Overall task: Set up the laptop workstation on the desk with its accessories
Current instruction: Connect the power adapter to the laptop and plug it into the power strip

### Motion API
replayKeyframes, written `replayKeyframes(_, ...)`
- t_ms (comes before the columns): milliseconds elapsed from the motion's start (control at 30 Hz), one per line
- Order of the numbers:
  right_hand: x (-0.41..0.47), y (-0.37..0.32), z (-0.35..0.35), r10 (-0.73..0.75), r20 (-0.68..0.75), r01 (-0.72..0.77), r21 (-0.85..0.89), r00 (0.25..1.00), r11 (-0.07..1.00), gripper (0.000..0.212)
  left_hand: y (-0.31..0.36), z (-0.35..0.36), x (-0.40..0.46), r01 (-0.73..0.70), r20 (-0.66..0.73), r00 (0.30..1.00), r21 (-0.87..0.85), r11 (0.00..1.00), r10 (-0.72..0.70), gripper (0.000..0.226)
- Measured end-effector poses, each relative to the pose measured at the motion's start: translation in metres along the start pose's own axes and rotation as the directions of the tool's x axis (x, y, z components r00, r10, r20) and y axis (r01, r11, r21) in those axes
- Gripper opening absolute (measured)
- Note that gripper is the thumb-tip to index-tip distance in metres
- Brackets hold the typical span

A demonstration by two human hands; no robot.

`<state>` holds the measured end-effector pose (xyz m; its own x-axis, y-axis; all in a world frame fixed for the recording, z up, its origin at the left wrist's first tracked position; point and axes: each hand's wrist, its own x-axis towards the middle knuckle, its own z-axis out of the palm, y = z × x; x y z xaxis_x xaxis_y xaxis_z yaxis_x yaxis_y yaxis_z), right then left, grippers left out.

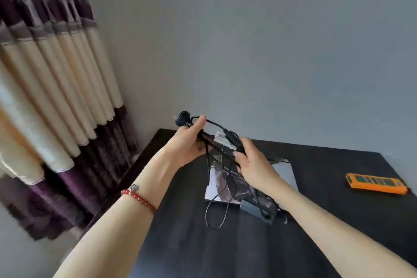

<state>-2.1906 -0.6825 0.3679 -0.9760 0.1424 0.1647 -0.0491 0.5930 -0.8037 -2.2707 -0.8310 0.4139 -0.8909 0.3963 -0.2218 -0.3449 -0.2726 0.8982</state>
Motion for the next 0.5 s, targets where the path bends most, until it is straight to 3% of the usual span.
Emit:
replayKeyframes(133,-0.009,0.041,-0.034,0.151,-0.069,-0.159,-0.123,0.986,0.980,0.029,-0.042,0.033,0.031,0.171,0.126,0.977,0.020,0.985,-0.172,0.023)
replayKeyframes(233,-0.022,0.067,-0.052,0.272,-0.128,-0.294,-0.203,0.954,0.934,0.032,-0.072,0.050,0.052,0.269,0.245,0.923,0.140,0.953,-0.297,0.021)
replayKeyframes(333,-0.035,0.085,-0.063,0.358,-0.140,-0.383,-0.275,0.923,0.882,0.034,-0.102,0.051,0.066,0.301,0.330,0.861,0.282,0.911,-0.387,0.014)
replayKeyframes(500,-0.050,0.110,-0.075,0.409,-0.137,-0.428,-0.411,0.902,0.805,0.038,-0.140,0.054,0.084,0.297,0.341,0.788,0.520,0.801,-0.513,0.009)
